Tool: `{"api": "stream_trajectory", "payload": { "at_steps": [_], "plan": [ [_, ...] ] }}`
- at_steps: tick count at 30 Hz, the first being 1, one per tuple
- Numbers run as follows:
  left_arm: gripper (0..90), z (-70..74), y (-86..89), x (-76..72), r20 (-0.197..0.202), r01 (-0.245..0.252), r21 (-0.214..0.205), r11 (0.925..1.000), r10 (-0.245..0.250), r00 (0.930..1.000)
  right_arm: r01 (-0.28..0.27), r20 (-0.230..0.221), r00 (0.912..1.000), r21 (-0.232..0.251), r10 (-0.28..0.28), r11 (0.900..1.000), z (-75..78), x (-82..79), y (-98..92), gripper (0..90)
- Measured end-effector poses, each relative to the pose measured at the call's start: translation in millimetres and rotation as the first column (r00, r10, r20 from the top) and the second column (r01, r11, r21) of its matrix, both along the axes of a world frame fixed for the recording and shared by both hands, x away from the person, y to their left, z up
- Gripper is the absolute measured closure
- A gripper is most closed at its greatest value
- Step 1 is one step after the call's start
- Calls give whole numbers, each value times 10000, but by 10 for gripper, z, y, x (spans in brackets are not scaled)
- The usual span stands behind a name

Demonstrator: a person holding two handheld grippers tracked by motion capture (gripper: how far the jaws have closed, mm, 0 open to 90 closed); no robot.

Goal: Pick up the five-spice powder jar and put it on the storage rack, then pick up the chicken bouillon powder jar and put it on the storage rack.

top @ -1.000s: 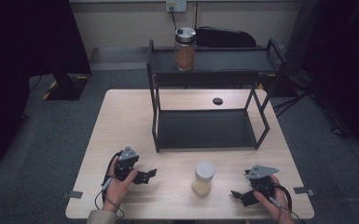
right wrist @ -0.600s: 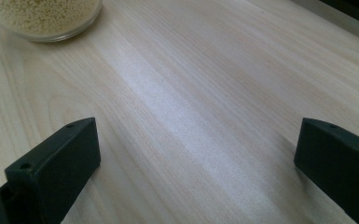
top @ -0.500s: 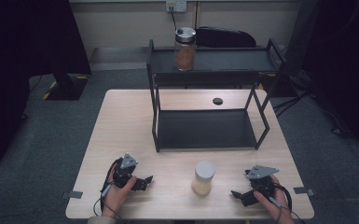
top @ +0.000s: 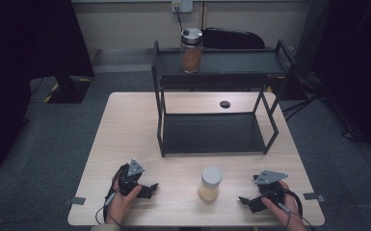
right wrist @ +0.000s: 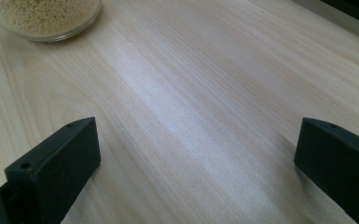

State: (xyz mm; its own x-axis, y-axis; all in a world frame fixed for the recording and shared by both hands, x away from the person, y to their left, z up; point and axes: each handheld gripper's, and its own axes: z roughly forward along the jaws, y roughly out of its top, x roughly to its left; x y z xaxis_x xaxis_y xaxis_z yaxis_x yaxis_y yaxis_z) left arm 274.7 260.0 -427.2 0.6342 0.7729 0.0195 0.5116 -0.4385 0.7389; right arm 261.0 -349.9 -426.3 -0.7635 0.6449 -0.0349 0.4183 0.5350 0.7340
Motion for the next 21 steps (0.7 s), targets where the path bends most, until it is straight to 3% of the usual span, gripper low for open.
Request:
{"api": "stream_trajectory", "payload": {
  "at_steps": [15,21],
  "plan": [
    [0,-1,-2,0,7,-17,-1,10000,17,10000,91,-10,10000,6,-91,10000,2,-11,16,0],
    [0,-1,-2,-1,6,-16,-1,10000,16,10000,-155,-297,9994,-140,151,9998,80,51,81,13]
  ]
}}
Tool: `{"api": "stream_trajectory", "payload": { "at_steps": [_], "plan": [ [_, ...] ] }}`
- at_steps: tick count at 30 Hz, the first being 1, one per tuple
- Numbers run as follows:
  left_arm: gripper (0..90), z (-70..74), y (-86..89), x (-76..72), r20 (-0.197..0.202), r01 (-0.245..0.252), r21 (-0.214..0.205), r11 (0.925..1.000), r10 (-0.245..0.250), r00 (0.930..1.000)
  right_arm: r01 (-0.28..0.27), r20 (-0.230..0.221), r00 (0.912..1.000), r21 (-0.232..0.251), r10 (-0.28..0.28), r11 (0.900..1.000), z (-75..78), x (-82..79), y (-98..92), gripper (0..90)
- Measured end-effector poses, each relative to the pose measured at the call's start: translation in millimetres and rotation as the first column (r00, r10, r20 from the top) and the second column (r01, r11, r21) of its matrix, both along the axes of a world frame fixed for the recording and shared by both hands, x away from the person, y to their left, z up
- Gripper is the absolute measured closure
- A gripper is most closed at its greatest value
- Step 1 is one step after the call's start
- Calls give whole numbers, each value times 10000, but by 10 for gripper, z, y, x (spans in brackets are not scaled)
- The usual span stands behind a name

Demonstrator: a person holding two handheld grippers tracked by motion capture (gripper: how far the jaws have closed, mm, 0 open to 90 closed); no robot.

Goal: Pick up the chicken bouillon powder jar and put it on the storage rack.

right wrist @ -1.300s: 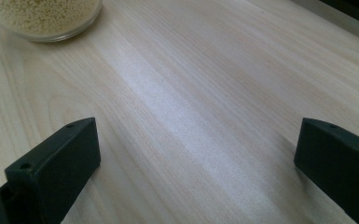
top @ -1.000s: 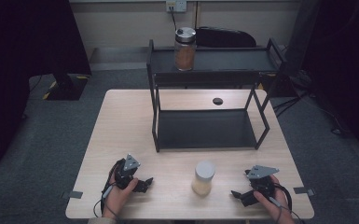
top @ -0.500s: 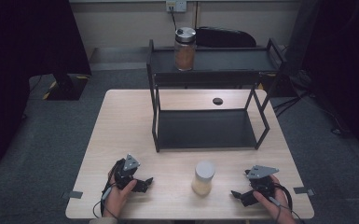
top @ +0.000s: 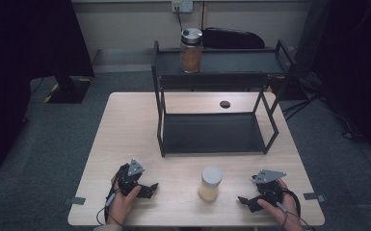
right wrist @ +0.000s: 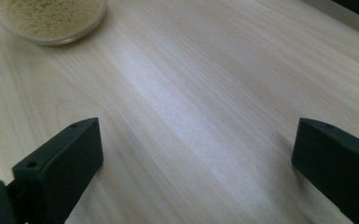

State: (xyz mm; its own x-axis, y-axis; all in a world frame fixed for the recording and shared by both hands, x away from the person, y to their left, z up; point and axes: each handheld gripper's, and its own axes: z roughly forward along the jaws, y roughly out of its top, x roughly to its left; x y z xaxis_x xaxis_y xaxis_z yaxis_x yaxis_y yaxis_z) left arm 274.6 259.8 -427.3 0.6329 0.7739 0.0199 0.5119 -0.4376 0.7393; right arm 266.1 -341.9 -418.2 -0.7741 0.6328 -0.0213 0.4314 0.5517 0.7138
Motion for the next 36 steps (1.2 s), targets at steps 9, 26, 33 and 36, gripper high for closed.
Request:
{"api": "stream_trajectory", "payload": {
  "at_steps": [9,26,33,36],
  "plan": [
    [0,1,0,0,-1,3,5,10000,-3,10000,-529,3,9986,229,529,9983,104,37,133,12],
    [0,0,0,0,1,3,4,10000,-3,10000,-1578,219,9875,1215,1563,9800,231,46,334,6],
    [0,0,0,0,2,2,4,10000,-2,10000,-1602,245,9871,1867,1584,9693,222,89,429,6],
    [0,0,0,0,1,3,3,10000,-3,10000,-1571,349,9876,2008,1531,9670,212,102,502,12]
  ]
}}
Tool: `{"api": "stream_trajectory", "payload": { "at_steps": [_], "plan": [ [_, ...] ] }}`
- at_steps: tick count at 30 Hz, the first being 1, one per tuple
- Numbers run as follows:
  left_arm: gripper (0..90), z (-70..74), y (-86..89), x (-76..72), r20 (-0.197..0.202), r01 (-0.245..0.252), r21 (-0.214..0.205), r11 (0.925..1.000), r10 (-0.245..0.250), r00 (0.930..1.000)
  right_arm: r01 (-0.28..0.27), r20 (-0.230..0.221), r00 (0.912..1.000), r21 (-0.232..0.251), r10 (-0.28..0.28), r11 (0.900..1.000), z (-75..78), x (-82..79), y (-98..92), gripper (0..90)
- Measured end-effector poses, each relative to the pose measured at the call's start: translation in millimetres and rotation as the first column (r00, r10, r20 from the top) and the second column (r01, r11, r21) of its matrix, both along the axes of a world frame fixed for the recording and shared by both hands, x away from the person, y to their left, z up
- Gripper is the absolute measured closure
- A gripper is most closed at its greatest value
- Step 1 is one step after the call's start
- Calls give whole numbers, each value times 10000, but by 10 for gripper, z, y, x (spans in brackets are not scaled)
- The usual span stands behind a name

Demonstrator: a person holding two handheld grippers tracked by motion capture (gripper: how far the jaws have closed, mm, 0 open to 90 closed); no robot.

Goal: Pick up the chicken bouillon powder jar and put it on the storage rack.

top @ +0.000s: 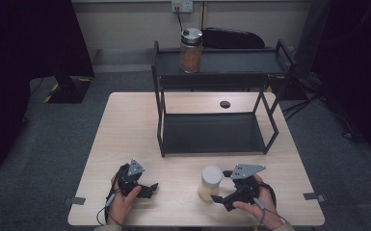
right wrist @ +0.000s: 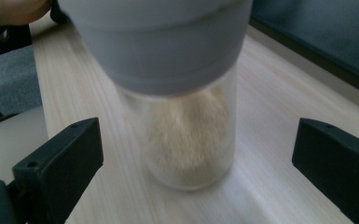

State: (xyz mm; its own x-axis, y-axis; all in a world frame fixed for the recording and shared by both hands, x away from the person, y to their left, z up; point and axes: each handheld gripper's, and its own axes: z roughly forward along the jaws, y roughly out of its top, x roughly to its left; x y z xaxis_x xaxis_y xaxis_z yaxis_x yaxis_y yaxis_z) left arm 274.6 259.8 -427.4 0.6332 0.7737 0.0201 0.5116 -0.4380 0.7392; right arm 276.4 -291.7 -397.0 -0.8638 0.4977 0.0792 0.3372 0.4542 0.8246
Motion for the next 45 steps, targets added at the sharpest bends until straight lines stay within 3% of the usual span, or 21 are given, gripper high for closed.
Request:
{"api": "stream_trajectory", "payload": {
  "at_steps": [11,18,24,34,45],
  "plan": [
    [0,0,0,0,1,0,-1,10000,0,10000,-317,559,9980,397,295,9987,-26,40,198,197],
    [0,0,0,0,-1,-2,-1,10000,2,10000,-470,551,9976,725,431,9963,-55,97,188,309],
    [0,0,0,0,-1,-1,0,10000,1,10000,-433,767,9962,393,402,9983,2,77,229,336],
    [0,0,0,0,0,-1,0,10000,1,10000,13,652,9979,311,-33,9995,85,133,266,341],
    [0,0,0,0,1,-2,-2,10000,2,10000,949,361,9948,195,-955,9953,210,216,256,343]
  ]
}}
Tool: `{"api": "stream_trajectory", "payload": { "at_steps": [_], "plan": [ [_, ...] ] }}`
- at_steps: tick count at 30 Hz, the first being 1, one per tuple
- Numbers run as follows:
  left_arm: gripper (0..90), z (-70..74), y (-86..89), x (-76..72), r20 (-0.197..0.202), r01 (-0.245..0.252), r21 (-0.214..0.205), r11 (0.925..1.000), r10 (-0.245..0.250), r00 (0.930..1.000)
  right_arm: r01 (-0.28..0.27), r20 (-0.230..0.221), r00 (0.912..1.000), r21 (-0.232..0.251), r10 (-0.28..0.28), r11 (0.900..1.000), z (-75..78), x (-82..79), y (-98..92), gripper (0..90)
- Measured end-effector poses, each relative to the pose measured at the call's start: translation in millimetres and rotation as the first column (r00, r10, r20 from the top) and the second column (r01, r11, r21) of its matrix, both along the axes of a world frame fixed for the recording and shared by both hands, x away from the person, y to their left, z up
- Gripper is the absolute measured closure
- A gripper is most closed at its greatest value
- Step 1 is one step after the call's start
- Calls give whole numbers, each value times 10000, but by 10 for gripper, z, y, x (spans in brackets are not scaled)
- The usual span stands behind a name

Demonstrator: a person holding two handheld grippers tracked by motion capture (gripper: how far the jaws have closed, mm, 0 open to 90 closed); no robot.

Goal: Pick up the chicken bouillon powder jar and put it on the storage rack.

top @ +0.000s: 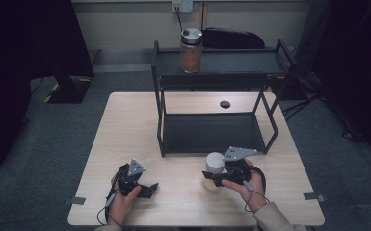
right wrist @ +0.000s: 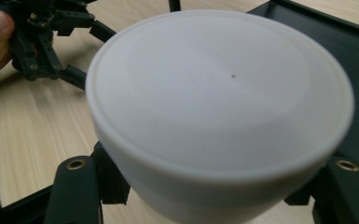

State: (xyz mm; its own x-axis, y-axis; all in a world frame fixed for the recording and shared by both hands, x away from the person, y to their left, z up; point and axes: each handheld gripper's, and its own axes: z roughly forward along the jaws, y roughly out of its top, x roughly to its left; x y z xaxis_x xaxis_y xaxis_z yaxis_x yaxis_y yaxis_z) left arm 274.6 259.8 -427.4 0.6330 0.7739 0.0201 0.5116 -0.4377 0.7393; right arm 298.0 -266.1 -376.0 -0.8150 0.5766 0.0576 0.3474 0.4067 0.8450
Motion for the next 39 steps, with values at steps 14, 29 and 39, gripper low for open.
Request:
{"api": "stream_trajectory", "payload": {
  "at_steps": [14,29,39],
  "plan": [
    [0,1,0,0,-2,1,3,10000,-1,10000,493,-18,9988,127,-493,9987,299,220,10,344],
    [0,1,0,0,-4,1,7,10000,-1,10000,901,75,9959,171,-902,9958,657,405,-35,345],
    [0,1,0,0,-5,-1,4,10000,1,10000,1048,90,9944,308,-1051,9940,1007,479,-174,345]
  ]
}}
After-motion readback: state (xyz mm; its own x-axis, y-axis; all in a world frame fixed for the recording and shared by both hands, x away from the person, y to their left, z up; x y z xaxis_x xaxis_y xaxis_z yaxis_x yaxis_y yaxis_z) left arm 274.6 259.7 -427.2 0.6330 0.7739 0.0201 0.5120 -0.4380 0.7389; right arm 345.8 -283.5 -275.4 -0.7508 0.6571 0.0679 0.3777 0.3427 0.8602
